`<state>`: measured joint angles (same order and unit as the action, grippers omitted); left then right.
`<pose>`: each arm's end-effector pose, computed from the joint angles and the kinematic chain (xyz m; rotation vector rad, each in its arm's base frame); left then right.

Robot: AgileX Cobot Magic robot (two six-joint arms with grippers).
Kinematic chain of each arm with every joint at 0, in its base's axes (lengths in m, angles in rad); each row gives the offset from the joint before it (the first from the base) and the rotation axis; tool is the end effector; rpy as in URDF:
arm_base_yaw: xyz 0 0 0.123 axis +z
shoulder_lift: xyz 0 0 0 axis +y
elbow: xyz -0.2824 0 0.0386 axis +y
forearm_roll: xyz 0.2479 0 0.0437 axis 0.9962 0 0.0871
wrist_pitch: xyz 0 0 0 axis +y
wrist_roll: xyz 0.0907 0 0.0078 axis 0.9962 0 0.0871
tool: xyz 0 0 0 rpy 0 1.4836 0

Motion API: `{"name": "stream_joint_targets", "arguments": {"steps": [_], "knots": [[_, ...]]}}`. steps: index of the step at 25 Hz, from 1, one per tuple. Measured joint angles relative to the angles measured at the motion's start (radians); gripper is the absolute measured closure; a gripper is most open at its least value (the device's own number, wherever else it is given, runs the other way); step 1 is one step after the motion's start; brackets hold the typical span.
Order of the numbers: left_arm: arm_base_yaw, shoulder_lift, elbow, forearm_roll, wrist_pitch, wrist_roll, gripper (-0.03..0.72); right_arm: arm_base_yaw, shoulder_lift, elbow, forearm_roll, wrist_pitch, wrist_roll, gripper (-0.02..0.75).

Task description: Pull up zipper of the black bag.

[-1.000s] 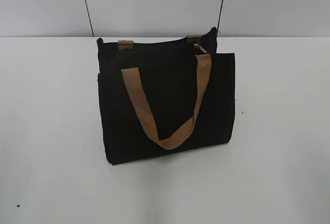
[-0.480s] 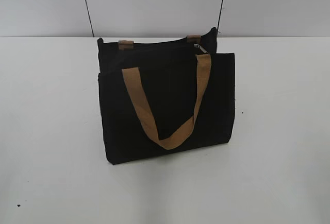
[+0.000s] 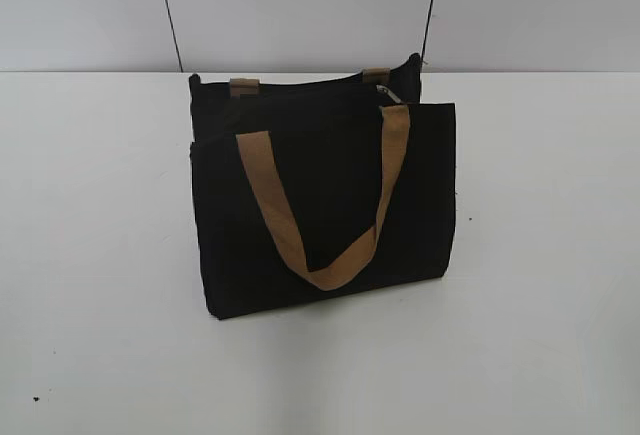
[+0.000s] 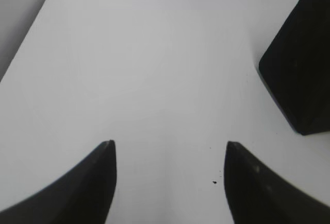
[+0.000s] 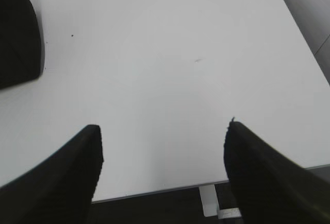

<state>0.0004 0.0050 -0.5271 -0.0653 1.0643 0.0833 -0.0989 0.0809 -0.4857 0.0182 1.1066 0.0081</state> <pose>-0.0075 -0.0052 0.2845 0.0879 2.0223 -0.0249 0.0067 0.0008 0.2695 0.1166 2.1823 -0.0290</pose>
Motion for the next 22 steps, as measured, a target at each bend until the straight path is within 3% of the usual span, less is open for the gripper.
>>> {"name": "stream_joint_targets", "arguments": {"steps": [22], "knots": [[-0.034, -0.013, 0.0, 0.0, 0.0, 0.0, 0.269, -0.003, -0.088, 0.001, 0.002, 0.0, 0.0, 0.179]]}}
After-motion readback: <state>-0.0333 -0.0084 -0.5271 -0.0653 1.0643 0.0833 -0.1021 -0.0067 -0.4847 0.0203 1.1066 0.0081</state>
